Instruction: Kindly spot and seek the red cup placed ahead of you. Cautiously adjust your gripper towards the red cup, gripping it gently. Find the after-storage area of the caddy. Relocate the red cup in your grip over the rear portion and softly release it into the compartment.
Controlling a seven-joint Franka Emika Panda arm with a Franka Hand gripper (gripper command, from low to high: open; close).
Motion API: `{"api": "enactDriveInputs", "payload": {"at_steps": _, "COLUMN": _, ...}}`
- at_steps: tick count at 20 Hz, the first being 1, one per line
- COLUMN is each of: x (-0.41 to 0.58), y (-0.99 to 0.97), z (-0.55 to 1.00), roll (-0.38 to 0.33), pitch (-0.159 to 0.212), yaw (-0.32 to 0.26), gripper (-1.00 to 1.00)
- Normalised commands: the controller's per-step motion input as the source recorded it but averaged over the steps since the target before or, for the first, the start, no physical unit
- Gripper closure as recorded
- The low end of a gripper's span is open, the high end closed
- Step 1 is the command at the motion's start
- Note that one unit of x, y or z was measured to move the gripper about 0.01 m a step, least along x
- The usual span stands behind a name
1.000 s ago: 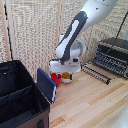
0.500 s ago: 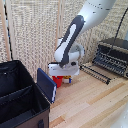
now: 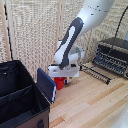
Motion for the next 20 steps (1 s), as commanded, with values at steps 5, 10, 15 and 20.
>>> {"api": "enactDriveInputs", "payload": {"at_steps": 5, "x": 0.172, "y": -0.13, "z": 0.76, "roll": 0.012, "pitch": 0.044, "yaw": -0.203, "gripper": 1.0}}
{"api": "enactDriveInputs", "payload": {"at_steps": 10, "x": 0.167, "y": -0.03, "z": 0.91, "roll": 0.001, "pitch": 0.123, "yaw": -0.128, "gripper": 1.0}}
{"api": "enactDriveInputs", "payload": {"at_steps": 15, "x": 0.214, "y": 0.08, "z": 0.83, "roll": 0.008, "pitch": 0.156, "yaw": -0.036, "gripper": 1.0}}
{"api": "enactDriveInputs", "payload": {"at_steps": 20, "x": 0.366, "y": 0.34, "z": 0.82, "roll": 0.034, "pitch": 0.144, "yaw": 0.006, "gripper": 1.0}}
